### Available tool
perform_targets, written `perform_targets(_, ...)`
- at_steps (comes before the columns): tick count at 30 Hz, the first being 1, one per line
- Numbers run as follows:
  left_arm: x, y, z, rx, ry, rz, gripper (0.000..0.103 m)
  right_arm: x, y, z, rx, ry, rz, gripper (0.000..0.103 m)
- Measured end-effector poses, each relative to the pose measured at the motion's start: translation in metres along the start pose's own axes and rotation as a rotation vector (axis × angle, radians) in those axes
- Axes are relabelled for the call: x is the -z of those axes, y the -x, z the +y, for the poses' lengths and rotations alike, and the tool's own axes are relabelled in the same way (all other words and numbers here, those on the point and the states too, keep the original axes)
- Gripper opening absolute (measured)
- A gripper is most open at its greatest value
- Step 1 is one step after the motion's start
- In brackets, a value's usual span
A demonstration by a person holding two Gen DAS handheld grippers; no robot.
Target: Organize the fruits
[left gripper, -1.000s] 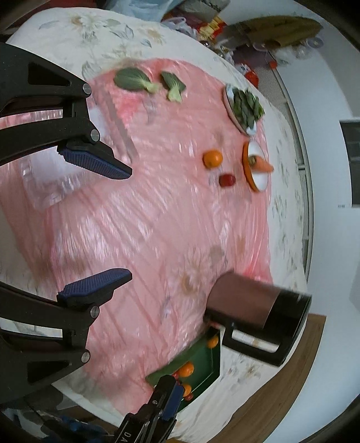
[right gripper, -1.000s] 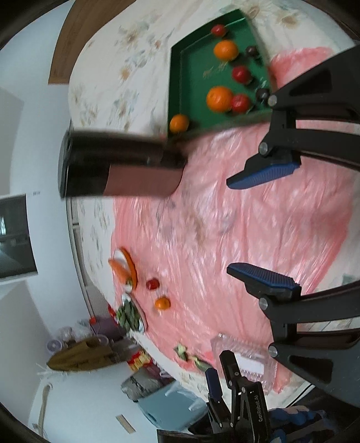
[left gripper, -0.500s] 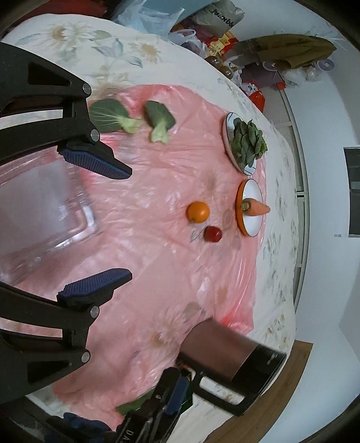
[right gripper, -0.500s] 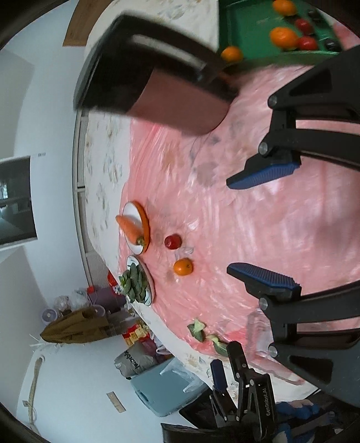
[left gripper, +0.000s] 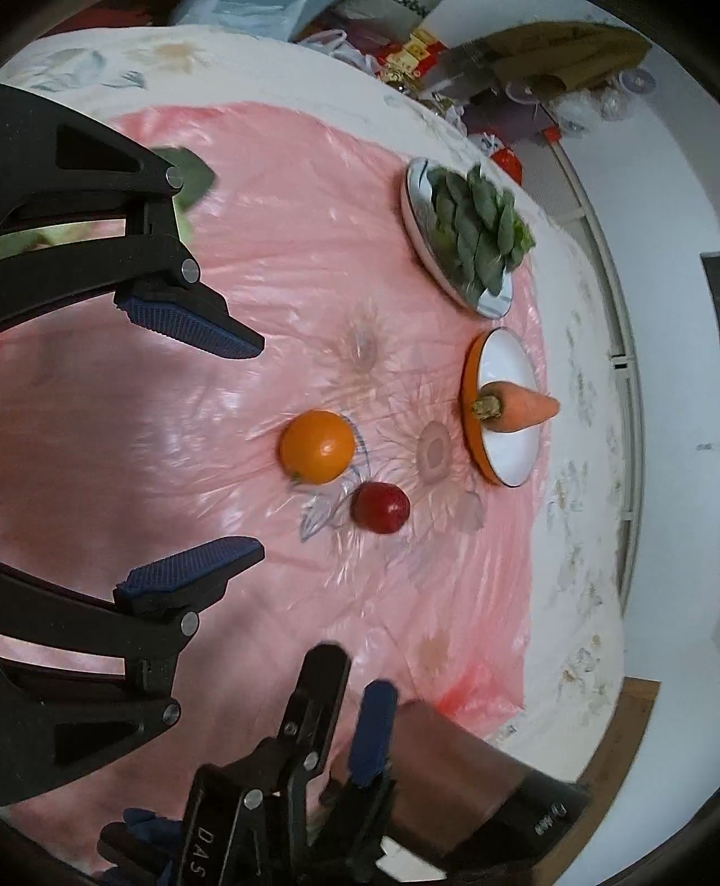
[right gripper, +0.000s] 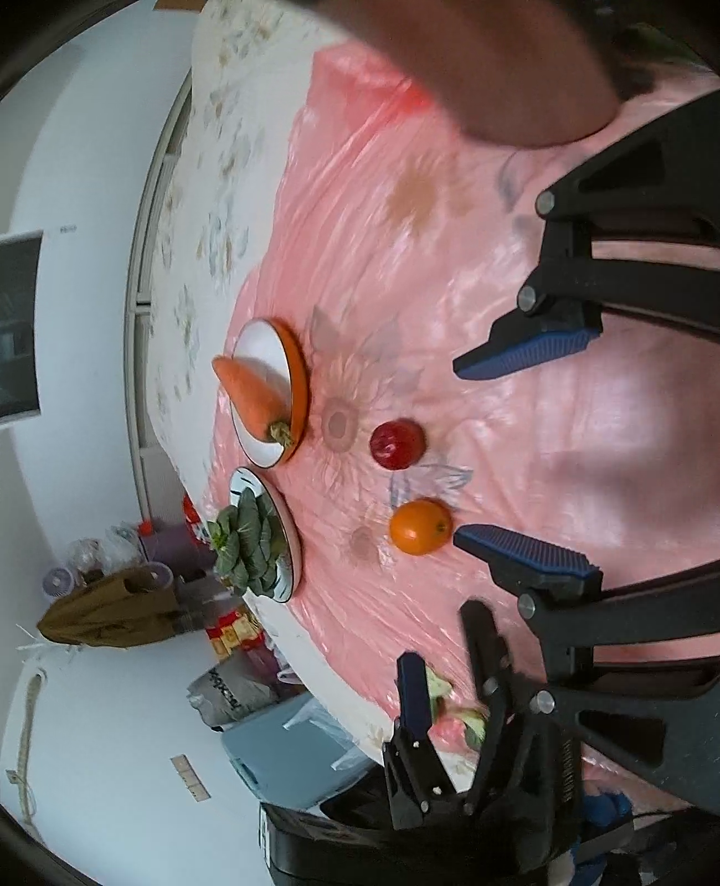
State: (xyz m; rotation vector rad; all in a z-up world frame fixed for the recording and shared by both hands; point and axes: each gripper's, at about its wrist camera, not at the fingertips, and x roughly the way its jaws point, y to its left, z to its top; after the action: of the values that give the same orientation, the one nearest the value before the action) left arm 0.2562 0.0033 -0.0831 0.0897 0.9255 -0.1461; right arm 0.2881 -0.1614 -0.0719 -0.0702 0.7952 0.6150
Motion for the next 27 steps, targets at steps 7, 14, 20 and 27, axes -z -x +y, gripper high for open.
perform_targets(7,-0.014,-0.041,0.004,-0.015,-0.033,0.036,0.06,-0.023,-0.051,-0.005,-0.014,0.02,0.039,0.075)
perform_targets(14,-0.021,-0.06,0.001,-0.005,-0.079,0.062,0.059,-0.038,-0.089,-0.008,-0.03,0.031,0.085,0.067)
perform_targets(20,-0.023,-0.074,-0.003,0.006,-0.114,0.086,0.044,-0.037,-0.112,-0.007,-0.041,0.033,0.138,0.054)
perform_targets(27,-0.021,-0.075,0.002,0.035,-0.105,0.077,0.036,-0.034,-0.121,-0.013,-0.054,0.015,0.147,0.033)
